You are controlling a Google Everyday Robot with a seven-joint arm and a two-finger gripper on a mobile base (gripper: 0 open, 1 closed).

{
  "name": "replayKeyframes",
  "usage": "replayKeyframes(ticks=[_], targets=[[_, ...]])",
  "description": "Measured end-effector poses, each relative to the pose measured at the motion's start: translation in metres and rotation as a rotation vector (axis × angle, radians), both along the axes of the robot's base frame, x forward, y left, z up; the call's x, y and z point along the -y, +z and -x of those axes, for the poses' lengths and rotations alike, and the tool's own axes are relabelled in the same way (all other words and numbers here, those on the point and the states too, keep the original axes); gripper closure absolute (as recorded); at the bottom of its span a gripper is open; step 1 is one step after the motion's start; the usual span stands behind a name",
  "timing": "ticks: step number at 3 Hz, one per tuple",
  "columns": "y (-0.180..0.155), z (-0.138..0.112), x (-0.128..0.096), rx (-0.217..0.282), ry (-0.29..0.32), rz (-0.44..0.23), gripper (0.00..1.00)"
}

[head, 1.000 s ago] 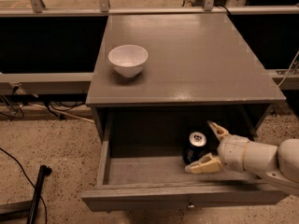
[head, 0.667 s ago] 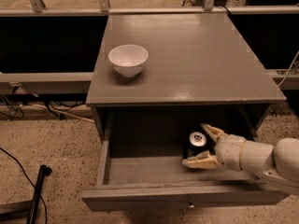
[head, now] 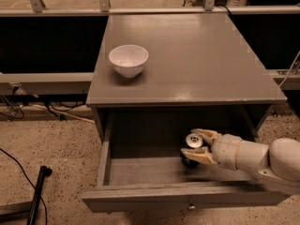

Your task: Pick pepsi can from top drawer and place on counter

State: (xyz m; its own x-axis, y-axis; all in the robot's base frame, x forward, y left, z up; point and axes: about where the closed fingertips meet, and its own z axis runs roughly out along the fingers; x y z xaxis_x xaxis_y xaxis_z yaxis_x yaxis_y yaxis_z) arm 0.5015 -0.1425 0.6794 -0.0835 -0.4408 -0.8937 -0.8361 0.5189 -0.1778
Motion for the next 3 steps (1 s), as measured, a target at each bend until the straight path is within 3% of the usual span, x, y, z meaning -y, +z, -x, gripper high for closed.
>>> replayKeyframes(ticks=[1, 2, 3], targets=[[0.016, 0.0, -0.003, 0.041, 0.033, -0.047, 0.87], [0.075, -0.005, 0.019, 0.112, 0.063, -0.089, 1.0], [0.163, -0.01, 0.047, 0.217, 0.124, -0.083, 1.0]])
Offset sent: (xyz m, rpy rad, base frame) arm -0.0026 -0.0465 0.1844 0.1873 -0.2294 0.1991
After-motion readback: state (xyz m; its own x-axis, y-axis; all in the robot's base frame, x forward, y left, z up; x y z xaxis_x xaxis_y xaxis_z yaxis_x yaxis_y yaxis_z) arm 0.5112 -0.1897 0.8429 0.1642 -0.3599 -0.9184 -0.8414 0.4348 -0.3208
